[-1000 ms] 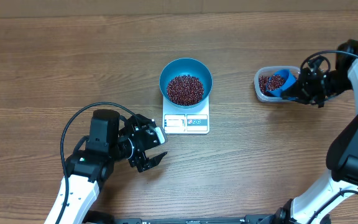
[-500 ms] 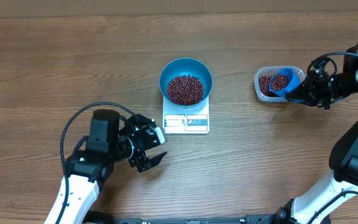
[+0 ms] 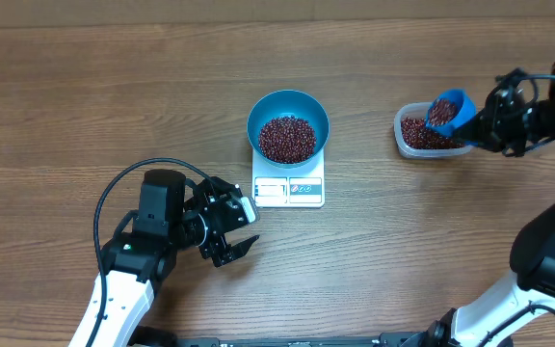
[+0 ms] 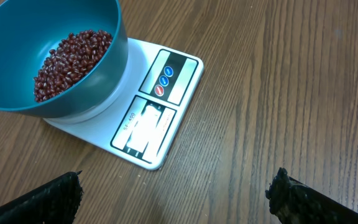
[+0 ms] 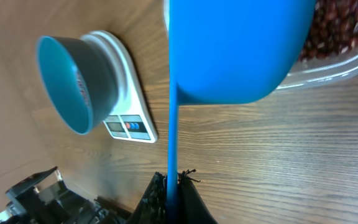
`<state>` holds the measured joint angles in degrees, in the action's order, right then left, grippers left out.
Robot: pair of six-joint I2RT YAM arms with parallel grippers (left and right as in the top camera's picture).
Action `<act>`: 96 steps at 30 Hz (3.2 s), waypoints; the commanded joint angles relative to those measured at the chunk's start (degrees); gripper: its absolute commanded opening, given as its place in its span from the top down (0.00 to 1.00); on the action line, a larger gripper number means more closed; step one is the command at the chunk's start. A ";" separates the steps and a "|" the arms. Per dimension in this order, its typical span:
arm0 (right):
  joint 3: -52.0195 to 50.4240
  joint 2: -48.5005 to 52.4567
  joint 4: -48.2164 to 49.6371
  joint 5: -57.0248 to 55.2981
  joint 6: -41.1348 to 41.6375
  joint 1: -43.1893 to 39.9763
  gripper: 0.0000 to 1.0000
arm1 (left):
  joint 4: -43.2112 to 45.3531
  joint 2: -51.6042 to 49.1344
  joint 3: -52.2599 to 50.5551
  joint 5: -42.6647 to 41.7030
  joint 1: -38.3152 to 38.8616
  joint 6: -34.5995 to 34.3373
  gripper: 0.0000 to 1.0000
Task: Scoop item into bowl and weigh 150g on scale
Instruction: 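Dip the scoop into the red beans and lift it filled, then carry the filled scoop left over the teal bowl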
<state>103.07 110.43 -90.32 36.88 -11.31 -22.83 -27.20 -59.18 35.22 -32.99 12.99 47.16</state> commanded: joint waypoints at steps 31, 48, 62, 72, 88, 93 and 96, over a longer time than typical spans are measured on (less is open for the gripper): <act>10.45 -2.71 -6.71 14.93 -8.46 13.03 0.96 | 0.02 -0.44 -0.24 -0.92 -0.24 1.07 0.00; 10.43 -2.71 -0.98 10.78 -1.73 31.52 0.96 | 0.02 -0.44 -0.24 -0.92 -0.24 1.07 0.00; 10.43 -2.71 7.32 -10.58 12.90 41.51 0.96 | 0.02 -0.44 -0.24 -0.92 -0.24 1.07 0.00; 10.43 -2.71 7.56 -16.37 16.20 42.34 0.96 | 0.02 -0.44 -0.24 -0.92 -0.24 1.07 0.00; 10.43 -2.69 9.05 -18.23 18.25 43.80 0.96 | 0.02 -0.44 -0.24 -0.92 -0.24 1.07 0.00; 10.43 -2.69 9.07 -20.37 19.04 45.16 0.96 | 0.02 -0.44 -0.24 -0.92 -0.24 1.07 0.01; 10.43 -2.69 9.09 -20.41 19.06 45.70 0.96 | 0.02 -0.44 -0.24 -0.92 -0.24 1.07 0.00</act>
<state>111.77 109.75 -81.67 17.50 7.31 22.13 -27.20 -59.18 35.22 -33.01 12.97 47.16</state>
